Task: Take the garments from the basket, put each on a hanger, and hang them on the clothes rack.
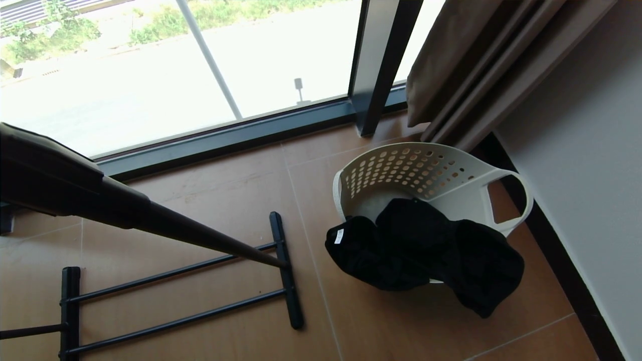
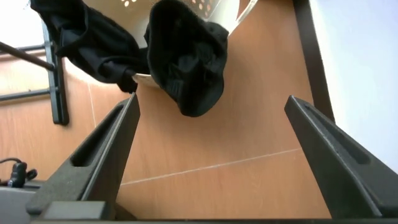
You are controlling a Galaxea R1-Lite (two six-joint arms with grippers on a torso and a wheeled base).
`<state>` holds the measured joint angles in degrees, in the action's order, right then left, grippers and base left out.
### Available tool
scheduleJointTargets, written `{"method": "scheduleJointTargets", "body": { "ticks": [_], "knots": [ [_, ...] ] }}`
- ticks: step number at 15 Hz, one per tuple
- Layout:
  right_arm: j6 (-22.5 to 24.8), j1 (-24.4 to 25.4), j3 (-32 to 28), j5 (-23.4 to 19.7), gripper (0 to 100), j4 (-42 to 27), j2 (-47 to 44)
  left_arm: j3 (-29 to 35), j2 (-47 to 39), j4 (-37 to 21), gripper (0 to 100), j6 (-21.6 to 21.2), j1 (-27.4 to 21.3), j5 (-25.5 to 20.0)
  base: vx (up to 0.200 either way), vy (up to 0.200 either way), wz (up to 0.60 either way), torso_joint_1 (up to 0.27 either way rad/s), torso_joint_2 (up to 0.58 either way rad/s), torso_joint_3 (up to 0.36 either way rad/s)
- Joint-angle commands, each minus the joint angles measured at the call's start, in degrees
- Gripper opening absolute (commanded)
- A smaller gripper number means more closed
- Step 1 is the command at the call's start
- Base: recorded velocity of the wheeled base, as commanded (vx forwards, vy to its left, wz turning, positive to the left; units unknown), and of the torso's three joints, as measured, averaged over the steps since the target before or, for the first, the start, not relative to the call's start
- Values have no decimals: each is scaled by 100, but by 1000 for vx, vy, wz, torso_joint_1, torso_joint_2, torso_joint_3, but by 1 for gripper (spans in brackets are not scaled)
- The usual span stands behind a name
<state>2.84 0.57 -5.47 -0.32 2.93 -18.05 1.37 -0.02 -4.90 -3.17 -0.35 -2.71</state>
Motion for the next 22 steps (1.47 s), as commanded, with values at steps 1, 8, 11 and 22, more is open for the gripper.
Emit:
{"method": "scheduleJointTargets", "body": {
  "ticks": [1,8,11,22],
  "knots": [
    [287,145,-885,-47,100,973,-3389,4,2,-2,100,1,0,7,0,0,0,0,0,0],
    [3820,584,-3276,-584,100,1017,-6491,4,-6,7,100,-8,0,-2,0,0,0,0,0,0],
    [5192,760,-3900,14,100,982,-7186,4,2,-2,100,1,0,-2,0,0,0,0,0,0],
    [6422,927,-4445,700,100,1017,-7880,4,-6,-2,100,1,0,-2,0,0,0,0,0,0]
  ]
}}
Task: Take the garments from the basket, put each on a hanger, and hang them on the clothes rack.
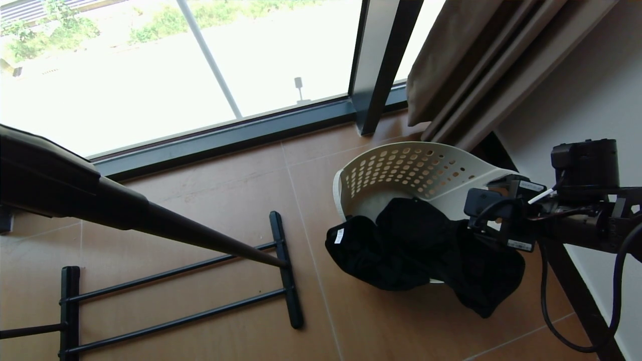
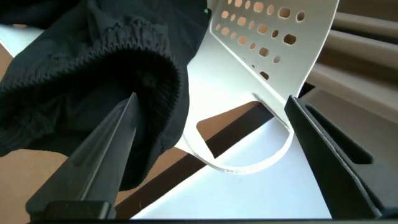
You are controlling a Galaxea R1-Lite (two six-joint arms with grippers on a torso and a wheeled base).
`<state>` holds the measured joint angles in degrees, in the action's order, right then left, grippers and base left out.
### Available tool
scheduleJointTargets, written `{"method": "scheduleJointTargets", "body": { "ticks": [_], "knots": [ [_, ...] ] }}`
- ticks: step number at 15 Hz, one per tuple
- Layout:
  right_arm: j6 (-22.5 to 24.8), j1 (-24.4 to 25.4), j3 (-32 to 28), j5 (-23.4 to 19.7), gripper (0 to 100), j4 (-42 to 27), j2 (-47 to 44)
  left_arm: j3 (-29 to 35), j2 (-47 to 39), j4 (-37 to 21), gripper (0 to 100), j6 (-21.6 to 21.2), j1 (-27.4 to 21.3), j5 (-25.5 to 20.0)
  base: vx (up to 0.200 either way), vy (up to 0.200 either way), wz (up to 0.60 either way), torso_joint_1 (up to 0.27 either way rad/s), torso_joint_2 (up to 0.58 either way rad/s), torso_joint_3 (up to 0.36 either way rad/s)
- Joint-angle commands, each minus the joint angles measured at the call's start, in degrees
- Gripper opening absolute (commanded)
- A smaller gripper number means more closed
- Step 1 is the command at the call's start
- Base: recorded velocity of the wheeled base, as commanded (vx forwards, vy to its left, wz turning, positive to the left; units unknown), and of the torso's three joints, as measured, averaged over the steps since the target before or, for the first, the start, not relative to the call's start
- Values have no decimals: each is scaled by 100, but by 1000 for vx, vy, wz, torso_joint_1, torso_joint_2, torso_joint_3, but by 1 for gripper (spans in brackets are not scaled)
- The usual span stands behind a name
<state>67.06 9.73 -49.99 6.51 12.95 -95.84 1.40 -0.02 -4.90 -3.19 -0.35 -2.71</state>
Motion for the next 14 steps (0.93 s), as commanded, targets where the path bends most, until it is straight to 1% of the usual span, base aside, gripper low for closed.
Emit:
{"method": "scheduleJointTargets", "body": {
  "ticks": [1,3,5,12,14],
  "knots": [
    [0,12,7,26,100,15,-145,0,-6,-2,100,3,0,-2,0,0,0,0,0,0],
    [0,12,7,26,100,33,-251,0,2,-2,100,3,0,-2,0,0,0,0,0,0],
    [-9,12,-28,140,100,59,-444,0,2,7,100,3,0,7,0,0,0,0,0,0],
    [-18,99,-318,193,100,76,-725,0,2,-2,100,-23,0,-2,0,0,0,0,0,0],
    [0,99,-353,219,100,314,-910,0,2,7,100,-15,0,7,0,0,0,0,0,0]
  ]
}}
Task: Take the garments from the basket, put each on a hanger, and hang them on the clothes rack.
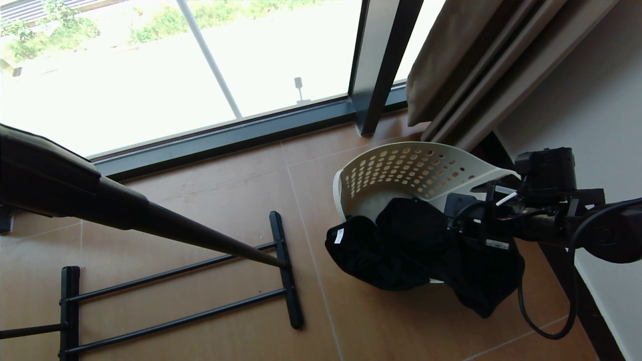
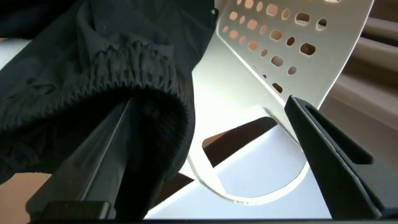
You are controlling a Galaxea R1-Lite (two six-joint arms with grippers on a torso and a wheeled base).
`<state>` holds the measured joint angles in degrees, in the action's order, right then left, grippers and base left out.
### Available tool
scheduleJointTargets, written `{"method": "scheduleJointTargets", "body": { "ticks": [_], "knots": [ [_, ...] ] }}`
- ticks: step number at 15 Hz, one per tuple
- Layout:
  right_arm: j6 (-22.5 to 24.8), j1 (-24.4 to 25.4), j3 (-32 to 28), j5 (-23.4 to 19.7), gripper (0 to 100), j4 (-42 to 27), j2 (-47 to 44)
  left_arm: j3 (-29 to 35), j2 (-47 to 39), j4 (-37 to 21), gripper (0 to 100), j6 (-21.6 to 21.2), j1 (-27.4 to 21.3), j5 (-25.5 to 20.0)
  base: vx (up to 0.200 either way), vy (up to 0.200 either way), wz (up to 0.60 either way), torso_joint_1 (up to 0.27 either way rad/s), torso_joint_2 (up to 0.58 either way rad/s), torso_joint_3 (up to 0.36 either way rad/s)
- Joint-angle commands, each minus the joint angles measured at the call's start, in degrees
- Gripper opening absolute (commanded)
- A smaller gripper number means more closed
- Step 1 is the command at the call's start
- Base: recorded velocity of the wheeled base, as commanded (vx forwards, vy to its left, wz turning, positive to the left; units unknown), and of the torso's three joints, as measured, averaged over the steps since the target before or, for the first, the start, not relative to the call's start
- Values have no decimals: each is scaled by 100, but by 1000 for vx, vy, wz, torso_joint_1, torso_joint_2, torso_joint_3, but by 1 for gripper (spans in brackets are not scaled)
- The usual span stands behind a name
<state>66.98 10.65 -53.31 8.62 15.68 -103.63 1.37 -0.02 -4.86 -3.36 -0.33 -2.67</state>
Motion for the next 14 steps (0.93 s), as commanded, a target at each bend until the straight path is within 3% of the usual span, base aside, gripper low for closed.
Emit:
{"method": "scheduleJointTargets", "body": {
  "ticks": [1,4,5,9,11,14],
  "knots": [
    [17,16,-39,87,100,225,-245,4,2,-6,100,-24,-2,-5,0,0,0,0,0,0],
    [35,86,-153,105,100,331,-465,-5,2,-6,100,-24,-2,3,0,0,0,0,0,0],
    [26,86,-189,96,0,331,-509,-5,2,-6,100,-24,-2,3,0,0,0,0,0,0],
    [17,95,-136,79,0,313,-245,4,2,-6,100,-6,-2,-5,0,0,0,0,0,0],
    [-9,200,110,43,0,243,467,4,2,-6,100,-15,-2,-14,0,0,0,0,0,0],
    [-501,437,488,43,0,-65,1583,4,2,-6,100,-15,-2,-23,0,0,0,0,0,0]
  ]
}}
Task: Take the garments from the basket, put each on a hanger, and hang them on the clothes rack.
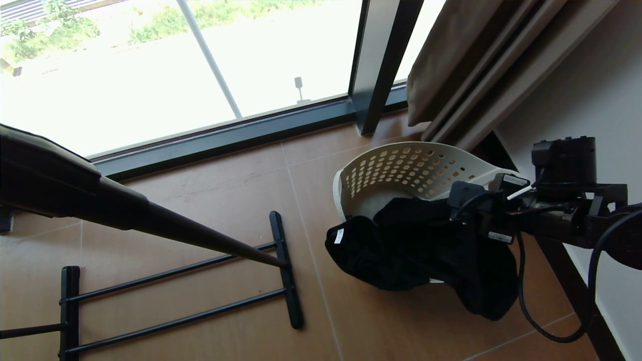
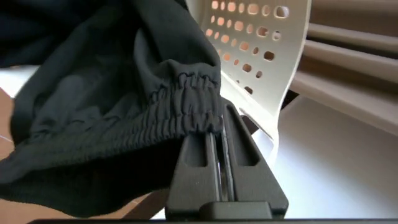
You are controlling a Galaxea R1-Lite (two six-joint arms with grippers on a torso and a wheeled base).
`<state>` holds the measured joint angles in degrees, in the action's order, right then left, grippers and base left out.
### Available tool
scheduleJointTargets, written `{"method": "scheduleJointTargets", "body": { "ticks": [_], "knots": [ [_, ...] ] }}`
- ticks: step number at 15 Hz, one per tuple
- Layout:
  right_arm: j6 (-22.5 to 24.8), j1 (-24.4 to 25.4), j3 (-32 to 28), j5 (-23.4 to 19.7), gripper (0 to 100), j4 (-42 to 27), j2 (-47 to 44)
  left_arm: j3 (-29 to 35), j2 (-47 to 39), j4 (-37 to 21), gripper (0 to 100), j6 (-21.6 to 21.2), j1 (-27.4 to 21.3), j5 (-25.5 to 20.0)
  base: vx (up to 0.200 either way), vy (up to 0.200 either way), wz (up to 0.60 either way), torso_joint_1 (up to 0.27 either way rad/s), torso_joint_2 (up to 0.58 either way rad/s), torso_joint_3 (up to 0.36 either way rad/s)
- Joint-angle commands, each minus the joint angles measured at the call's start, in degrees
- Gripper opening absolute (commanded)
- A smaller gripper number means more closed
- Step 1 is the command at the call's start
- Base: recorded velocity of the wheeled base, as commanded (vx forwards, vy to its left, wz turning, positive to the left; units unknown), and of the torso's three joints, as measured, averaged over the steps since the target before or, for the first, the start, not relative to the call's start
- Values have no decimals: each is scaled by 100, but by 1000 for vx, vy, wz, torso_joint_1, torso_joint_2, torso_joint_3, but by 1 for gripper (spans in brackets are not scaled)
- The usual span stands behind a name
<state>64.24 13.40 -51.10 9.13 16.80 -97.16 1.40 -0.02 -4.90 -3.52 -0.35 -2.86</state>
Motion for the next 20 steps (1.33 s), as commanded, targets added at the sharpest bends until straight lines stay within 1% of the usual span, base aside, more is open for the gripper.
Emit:
{"method": "scheduleJointTargets", "body": {
  "ticks": [1,2,3,4,7,9,10,11,12,13,15,20],
  "knots": [
    [-369,190,303,-8,0,-274,1129,0,2,-2,100,1,0,-4,0,0,0,0,0,0],
    [-641,207,285,-34,0,-405,1463,0,-6,-2,100,1,0,-12,0,0,0,0,0,0],
    [-1019,198,241,-69,0,-423,1762,0,-6,-11,100,1,0,-12,0,0,0,0,0,0],
    [-1397,198,355,-289,0,-467,2017,0,-6,-11,100,10,-9,-12,0,0,0,0,0,0],
    [-1960,181,1164,-983,0,-362,2606,0,-6,-2,100,10,-9,-12,0,0,0,2,6,137],
    [-2601,172,1480,-1001,0,-370,3001,0,-6,-11,100,1,-9,-21,0,0,0,2,5,188],
    [-2900,172,1542,-983,0,-370,3071,0,-6,-11,100,-8,-9,-21,0,0,0,2,2,207],
    [-2979,172,1542,-983,0,-370,3071,0,-6,-11,100,-8,-9,-21,0,0,0,2,2,207],
    [-3216,163,1498,-975,0,-370,3045,0,-15,-11,100,-8,-9,-74,0,0,0,2,2,203],
    [-3322,110,1366,-975,0,-379,3001,0,-6,-2,100,1,-9,-83,0,0,0,2,2,198],
    [-3322,58,1349,-957,0,-379,2896,0,-15,-11,100,-8,-9,-83,0,0,0,2,-46,144],
    [-3339,-48,1436,-1019,0,-353,2896,0,-6,-11,100,-17,-9,-83,0,0,0,54,-377,-105]
  ]
}}
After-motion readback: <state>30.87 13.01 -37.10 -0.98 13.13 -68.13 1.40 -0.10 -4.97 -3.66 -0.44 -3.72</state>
